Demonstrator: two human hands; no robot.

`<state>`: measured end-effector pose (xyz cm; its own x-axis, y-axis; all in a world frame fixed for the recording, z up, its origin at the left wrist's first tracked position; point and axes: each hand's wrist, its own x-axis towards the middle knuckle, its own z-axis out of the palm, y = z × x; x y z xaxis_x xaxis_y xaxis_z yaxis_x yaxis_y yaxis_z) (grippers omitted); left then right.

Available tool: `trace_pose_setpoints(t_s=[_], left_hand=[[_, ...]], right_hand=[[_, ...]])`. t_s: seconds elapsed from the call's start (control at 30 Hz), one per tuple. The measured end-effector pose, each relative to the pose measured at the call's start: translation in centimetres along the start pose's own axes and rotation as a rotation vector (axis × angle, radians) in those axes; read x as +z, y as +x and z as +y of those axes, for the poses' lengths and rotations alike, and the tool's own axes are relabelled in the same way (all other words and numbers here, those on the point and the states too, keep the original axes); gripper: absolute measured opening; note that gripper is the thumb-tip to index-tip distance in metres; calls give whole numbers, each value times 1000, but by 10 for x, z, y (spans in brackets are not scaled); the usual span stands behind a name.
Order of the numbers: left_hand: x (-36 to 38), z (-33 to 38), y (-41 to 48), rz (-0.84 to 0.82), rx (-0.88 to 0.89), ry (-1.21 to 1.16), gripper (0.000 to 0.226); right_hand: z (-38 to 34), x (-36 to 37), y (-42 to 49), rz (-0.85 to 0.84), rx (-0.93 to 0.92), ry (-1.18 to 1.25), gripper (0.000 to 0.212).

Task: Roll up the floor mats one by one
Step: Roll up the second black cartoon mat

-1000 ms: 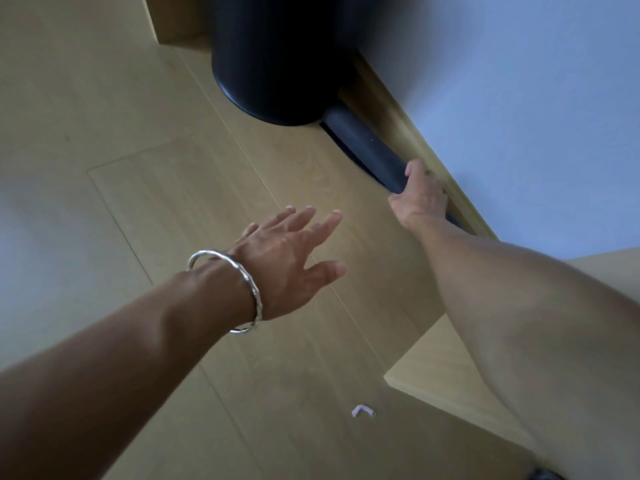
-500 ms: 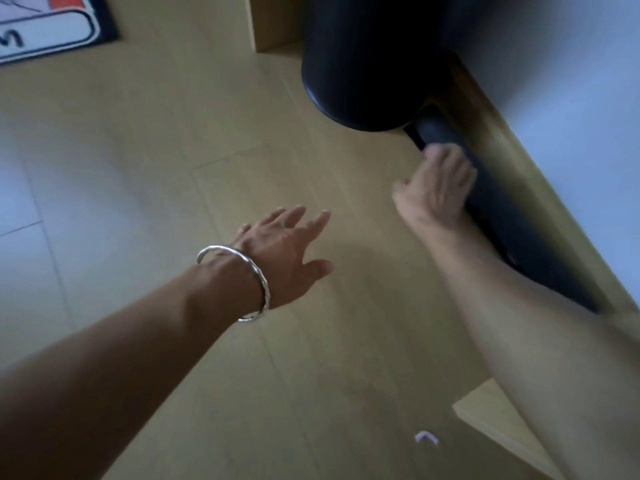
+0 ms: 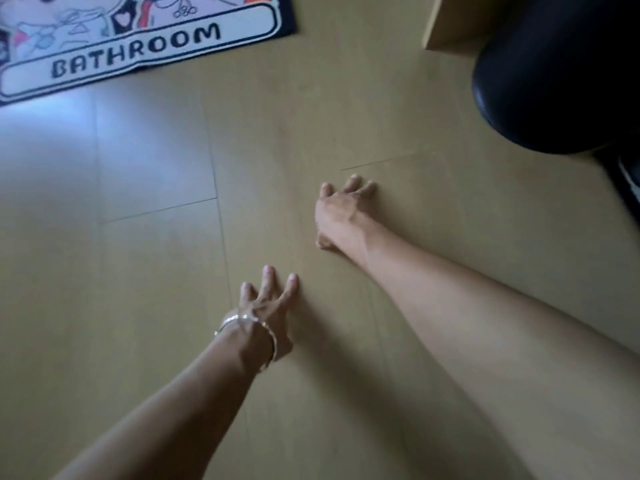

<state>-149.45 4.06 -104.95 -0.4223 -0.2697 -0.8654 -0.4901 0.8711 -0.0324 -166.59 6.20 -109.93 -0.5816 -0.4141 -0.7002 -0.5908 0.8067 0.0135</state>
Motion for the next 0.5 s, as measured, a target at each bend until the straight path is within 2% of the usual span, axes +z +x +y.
trace_pose_setpoints(t_s=[0.1,0.17,0.27,0.4,0.5], left_hand=[[-20,1,-3,-118,-17,39,102],[-36,4,-7,-181,-5,51,98],[-51,-1,-10,-213,22,35,92],[-63,-35,2,-139,27,10,96],[-78,-66,14,-73,23,2,93]], right_hand=[[2,-15,-11,-79,1,-4,75],[6,-22,-19,-104,-39,-21,81],[8,-36,-30,-151,-55,-81,83],[1,-54,-30,-225,-34,-56,68],[1,-67,-18,-264,-38,41,35]])
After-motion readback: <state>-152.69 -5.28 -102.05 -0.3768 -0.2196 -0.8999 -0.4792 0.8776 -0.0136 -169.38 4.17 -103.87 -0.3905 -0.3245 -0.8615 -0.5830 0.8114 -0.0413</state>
